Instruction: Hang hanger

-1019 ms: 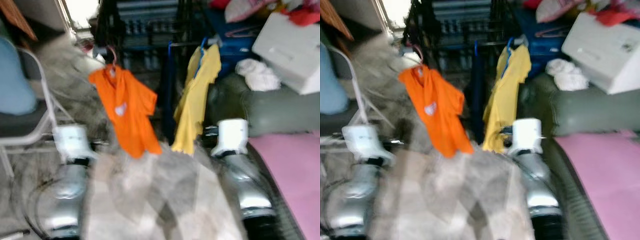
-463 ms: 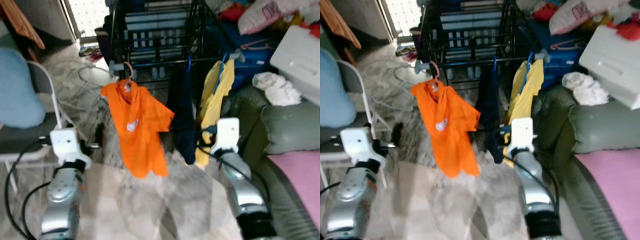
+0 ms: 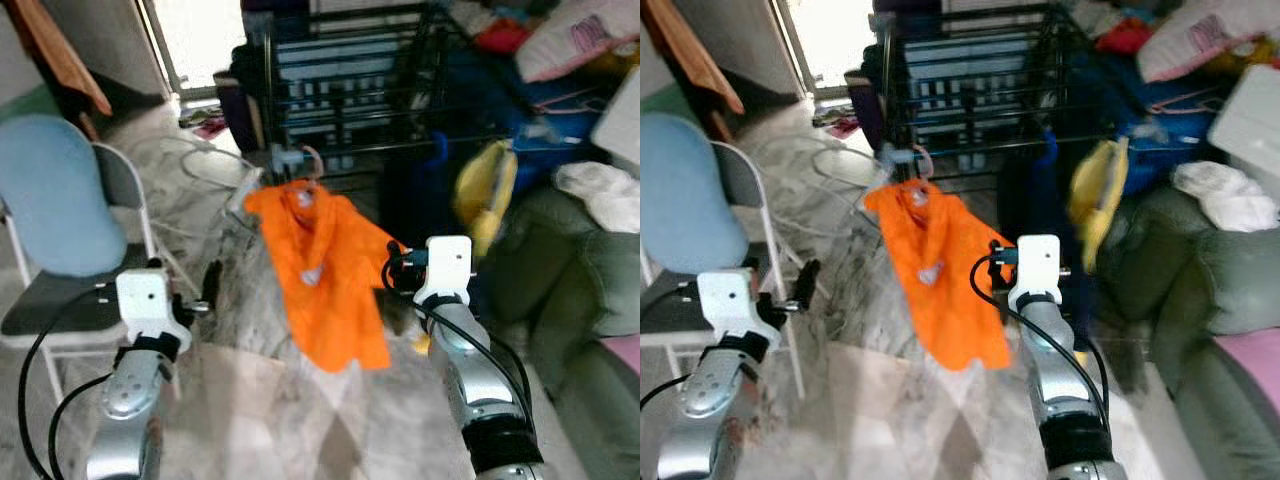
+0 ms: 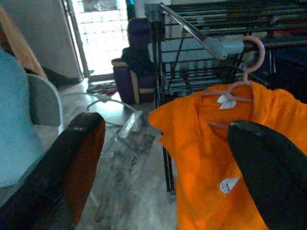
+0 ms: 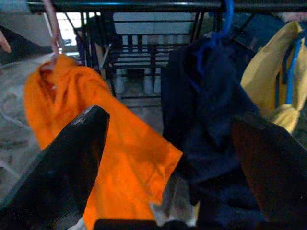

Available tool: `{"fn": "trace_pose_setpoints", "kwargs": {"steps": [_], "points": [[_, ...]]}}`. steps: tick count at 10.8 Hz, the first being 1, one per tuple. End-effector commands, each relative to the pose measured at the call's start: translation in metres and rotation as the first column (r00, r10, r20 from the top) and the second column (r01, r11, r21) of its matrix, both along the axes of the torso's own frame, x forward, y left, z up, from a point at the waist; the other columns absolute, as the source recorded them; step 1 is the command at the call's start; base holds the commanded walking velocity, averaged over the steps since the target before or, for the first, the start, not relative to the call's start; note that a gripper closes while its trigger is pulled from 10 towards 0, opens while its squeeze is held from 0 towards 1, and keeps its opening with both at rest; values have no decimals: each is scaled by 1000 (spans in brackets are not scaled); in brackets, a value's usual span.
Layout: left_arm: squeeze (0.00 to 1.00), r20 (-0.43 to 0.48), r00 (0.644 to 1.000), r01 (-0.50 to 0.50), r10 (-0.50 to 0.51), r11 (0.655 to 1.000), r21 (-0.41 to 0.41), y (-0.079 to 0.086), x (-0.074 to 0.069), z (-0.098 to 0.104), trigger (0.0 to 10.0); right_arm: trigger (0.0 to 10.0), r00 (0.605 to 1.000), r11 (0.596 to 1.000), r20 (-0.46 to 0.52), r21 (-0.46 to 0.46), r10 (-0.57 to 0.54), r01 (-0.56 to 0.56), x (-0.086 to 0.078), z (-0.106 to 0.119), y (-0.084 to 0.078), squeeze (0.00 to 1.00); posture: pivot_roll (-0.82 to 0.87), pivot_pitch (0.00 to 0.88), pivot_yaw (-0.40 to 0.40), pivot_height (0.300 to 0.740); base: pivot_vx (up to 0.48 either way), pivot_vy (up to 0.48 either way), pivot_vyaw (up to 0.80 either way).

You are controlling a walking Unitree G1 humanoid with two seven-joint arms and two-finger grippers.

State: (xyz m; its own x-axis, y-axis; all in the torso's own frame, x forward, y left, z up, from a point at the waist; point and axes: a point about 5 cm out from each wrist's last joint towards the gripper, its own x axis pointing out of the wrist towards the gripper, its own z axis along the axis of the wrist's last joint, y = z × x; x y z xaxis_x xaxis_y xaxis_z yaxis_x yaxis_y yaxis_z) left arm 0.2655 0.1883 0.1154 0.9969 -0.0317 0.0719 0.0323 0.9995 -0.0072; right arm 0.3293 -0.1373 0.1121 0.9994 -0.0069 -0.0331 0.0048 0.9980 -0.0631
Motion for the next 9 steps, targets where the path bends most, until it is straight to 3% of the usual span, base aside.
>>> {"fn": "trace_pose_setpoints", "kwargs": {"steps": [1, 3, 7, 9], "points": [[0, -27, 1000, 2, -2, 1000, -4, -6, -3, -5, 10000, 10000, 999, 999, -16, -13, -31, 31, 1, -3, -6, 0, 7, 0, 87, 740, 0, 0, 0], [0, -13, 999, 39, -39, 999, -23, -17, -3, -5, 10000, 10000, 998, 998, -34, -38, -45, 44, 5, -2, -9, 0, 5, 0, 74, 740, 0, 0, 0], [0, 22, 1000, 24, -23, 999, -22, -12, 0, 1, 10000, 10000, 992, 989, -15, -82, -125, 123, 6, 4, -34, 0, -13, 0, 61, 740, 0, 0, 0], [0, 37, 999, -1, 2, 999, -40, -12, 1, 3, 10000, 10000, 991, 987, -18, -94, -132, 130, 6, 4, -41, 0, -6, 0, 50, 740, 308, 0, 0]]}}
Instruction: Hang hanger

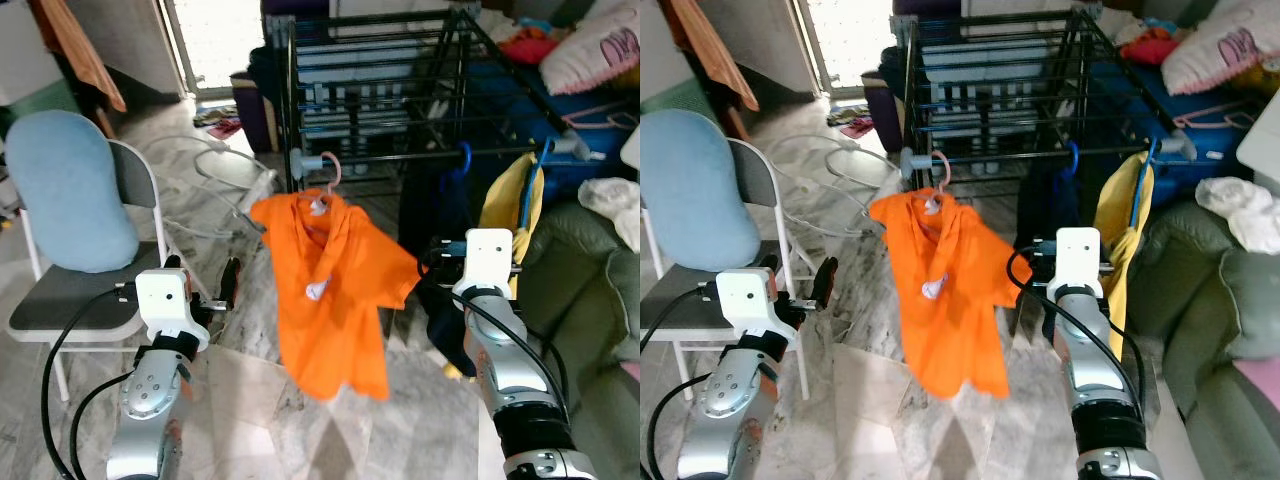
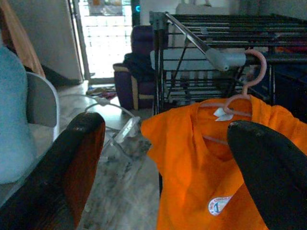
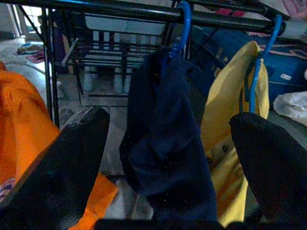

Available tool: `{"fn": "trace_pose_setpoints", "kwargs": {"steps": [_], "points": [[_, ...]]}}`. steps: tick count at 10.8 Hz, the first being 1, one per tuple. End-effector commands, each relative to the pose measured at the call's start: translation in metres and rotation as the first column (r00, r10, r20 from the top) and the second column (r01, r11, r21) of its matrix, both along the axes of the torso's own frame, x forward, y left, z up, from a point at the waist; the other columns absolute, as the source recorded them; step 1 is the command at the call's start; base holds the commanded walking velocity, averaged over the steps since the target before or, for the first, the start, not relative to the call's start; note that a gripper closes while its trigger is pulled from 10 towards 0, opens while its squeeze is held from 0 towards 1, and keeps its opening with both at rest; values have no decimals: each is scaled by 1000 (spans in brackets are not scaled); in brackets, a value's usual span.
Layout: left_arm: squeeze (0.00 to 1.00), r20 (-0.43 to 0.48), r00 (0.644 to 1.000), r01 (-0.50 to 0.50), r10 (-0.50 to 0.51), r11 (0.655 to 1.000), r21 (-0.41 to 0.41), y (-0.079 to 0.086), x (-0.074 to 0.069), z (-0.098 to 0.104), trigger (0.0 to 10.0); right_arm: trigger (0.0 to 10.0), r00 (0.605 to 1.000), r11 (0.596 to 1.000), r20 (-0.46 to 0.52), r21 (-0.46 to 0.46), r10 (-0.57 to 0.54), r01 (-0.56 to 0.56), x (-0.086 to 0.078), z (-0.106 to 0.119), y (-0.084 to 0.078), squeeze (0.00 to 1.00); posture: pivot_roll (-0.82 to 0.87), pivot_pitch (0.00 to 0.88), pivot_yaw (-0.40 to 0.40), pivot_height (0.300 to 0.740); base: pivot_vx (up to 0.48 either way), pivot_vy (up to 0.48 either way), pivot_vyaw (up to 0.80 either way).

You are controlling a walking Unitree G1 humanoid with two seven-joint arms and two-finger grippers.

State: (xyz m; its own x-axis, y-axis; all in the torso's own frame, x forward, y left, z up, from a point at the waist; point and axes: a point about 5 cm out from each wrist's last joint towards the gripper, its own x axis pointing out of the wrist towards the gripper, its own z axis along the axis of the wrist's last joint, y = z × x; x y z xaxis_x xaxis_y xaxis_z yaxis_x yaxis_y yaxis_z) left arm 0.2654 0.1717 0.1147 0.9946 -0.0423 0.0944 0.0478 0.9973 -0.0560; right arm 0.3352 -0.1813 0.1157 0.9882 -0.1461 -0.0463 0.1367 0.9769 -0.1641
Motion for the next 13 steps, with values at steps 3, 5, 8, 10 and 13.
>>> {"fn": "trace_pose_setpoints", "kwargs": {"steps": [3, 5, 8, 10, 13], "points": [[0, 0, 1000, 8, -8, 1000, -7, -5, -4, -2, 10000, 10000, 1000, 1000, -19, -12, 15, -15, 1, 0, 8, 0, -16, 0, 47, 740, 341, 0, 0], [0, -7, 1000, 20, -20, 1000, -12, -8, -3, -3, 10000, 10000, 1000, 1000, -26, -28, -13, 13, 0, -1, 2, 0, -20, 0, 50, 740, 369, 0, 0], [0, -11, 999, 30, -30, 999, -14, -10, -2, -3, 10000, 10000, 998, 997, -36, -48, -55, 53, -1, -3, -5, 0, -22, 0, 53, 740, 374, 0, 0], [0, -27, 999, 45, -45, 999, -13, -13, -4, -6, 10000, 10000, 997, 998, -55, -27, -56, 54, -1, -5, -2, 0, -22, 0, 53, 740, 300, 0, -347], [0, -40, 999, 30, -31, 999, -23, -10, -2, -7, 10000, 10000, 999, 999, -41, -21, -36, 35, 0, -4, 2, 0, -14, 0, 55, 740, 0, 0, -473]]}}
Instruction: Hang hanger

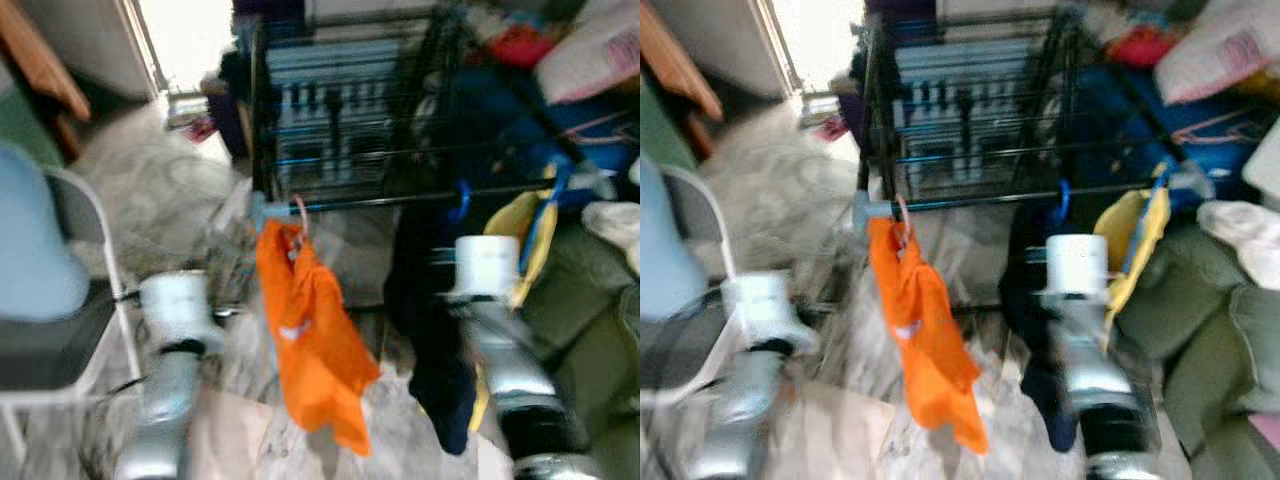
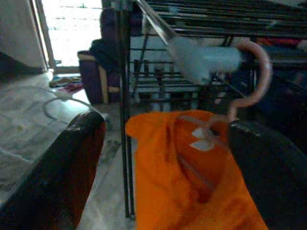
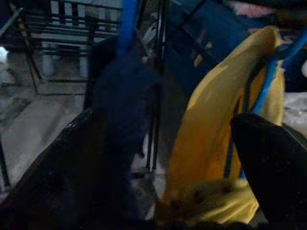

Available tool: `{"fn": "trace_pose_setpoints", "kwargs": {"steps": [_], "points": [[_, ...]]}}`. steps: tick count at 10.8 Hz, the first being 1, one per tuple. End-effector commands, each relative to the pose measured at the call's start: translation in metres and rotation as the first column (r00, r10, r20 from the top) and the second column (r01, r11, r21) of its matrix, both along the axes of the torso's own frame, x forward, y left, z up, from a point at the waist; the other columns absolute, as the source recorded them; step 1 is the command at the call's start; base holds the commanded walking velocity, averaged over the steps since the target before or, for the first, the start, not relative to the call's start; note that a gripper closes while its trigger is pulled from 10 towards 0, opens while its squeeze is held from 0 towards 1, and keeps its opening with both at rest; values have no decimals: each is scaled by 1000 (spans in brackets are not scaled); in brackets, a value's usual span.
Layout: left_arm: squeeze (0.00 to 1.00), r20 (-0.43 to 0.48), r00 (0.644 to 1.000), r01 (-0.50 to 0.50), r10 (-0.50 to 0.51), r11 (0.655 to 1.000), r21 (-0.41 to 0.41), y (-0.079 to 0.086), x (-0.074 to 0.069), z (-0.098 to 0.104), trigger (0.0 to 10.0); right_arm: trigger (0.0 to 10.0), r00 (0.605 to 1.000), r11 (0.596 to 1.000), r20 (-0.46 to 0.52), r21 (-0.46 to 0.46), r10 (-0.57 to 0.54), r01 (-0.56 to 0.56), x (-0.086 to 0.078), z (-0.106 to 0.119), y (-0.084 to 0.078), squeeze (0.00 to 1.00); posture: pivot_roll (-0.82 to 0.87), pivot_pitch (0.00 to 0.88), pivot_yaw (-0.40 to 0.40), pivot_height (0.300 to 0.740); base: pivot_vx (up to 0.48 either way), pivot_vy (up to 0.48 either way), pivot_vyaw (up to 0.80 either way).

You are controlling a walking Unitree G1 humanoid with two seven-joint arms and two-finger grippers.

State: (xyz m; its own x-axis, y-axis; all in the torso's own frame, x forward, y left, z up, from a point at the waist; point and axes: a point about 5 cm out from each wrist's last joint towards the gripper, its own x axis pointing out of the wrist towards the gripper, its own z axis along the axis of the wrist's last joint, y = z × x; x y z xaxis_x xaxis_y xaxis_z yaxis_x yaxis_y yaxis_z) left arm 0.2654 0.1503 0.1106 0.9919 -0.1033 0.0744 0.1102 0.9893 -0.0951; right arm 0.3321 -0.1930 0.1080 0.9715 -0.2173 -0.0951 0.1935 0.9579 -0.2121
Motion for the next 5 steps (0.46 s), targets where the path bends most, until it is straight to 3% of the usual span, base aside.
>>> {"fn": "trace_pose_setpoints", "kwargs": {"steps": [1, 5], "points": [[0, -23, 999, -23, 24, 1000, 16, 11, -3, -4, 10000, 10000, 999, 999, 6, 11, 32, -32, 4, 3, 13, 0, -13, 0, 56, 740, 0, 0, 0], [0, -49, 999, 20, -19, 1000, 13, 7, -2, -6, 10000, 10000, 992, 998, -111, 44, 53, -48, 9, -12, 17, 0, -14, 0, 66, 740, 0, 0, 0]]}}
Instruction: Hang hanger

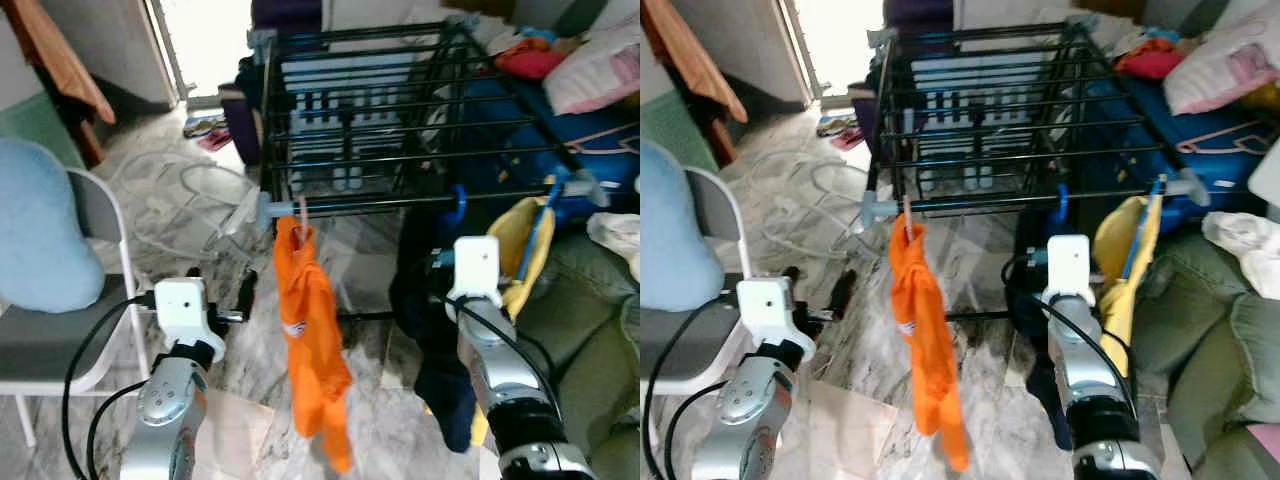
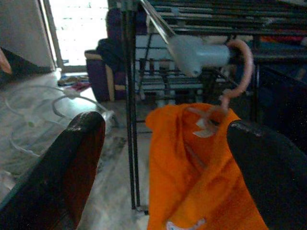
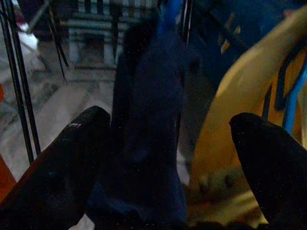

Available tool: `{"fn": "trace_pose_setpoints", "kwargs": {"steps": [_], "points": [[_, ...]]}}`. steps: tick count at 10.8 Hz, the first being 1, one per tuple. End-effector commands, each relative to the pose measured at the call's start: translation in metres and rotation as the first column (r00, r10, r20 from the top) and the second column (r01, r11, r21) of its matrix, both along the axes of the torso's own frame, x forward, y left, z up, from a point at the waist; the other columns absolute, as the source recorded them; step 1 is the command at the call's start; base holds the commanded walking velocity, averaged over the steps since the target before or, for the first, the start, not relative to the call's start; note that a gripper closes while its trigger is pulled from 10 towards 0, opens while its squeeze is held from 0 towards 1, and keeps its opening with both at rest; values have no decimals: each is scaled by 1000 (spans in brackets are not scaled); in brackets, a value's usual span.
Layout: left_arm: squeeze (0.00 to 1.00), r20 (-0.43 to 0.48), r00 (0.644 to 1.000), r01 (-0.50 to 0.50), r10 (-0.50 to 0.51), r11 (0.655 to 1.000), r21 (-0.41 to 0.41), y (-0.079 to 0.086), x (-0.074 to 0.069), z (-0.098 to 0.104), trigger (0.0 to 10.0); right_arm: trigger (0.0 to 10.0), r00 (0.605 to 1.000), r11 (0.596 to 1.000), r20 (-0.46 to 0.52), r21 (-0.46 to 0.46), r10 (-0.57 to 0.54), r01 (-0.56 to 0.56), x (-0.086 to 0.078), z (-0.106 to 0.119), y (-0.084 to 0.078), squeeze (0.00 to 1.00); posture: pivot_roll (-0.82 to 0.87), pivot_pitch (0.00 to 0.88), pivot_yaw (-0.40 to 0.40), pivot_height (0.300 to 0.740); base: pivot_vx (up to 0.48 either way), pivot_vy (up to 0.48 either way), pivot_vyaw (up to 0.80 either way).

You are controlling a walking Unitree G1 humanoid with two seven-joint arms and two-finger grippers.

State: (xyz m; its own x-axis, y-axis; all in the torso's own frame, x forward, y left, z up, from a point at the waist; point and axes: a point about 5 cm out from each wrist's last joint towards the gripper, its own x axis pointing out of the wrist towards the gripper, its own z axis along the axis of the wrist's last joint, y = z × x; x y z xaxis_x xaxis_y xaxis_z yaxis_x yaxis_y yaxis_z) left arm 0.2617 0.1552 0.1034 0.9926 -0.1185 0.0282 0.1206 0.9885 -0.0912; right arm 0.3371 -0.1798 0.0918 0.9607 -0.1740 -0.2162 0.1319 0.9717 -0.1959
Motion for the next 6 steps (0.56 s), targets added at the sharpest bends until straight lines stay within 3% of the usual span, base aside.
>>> {"fn": "trace_pose_setpoints", "kwargs": {"steps": [1, 5, 6], "points": [[0, -10, 1000, 14, -14, 1000, 3, 2, 1, 0, 10000, 10000, 1000, 1000, -23, -4, 9, -9, 6, 2, 4, 0, -12, 0, 66, 740, 0, 0, 0], [0, -25, 999, 38, -38, 999, -3, -2, 1, -2, 10000, 10000, 990, 997, -118, -9, 74, -76, 19, -7, 10, 0, -7, 0, 66, 740, 0, 0, 0], [0, -30, 998, 52, -52, 999, -2, -5, 0, -2, 10000, 2471, 990, 996, -116, -15, 83, -86, 25, -3, 15, 0, -5, 0, 64, 740, 0, 0, 0]]}}
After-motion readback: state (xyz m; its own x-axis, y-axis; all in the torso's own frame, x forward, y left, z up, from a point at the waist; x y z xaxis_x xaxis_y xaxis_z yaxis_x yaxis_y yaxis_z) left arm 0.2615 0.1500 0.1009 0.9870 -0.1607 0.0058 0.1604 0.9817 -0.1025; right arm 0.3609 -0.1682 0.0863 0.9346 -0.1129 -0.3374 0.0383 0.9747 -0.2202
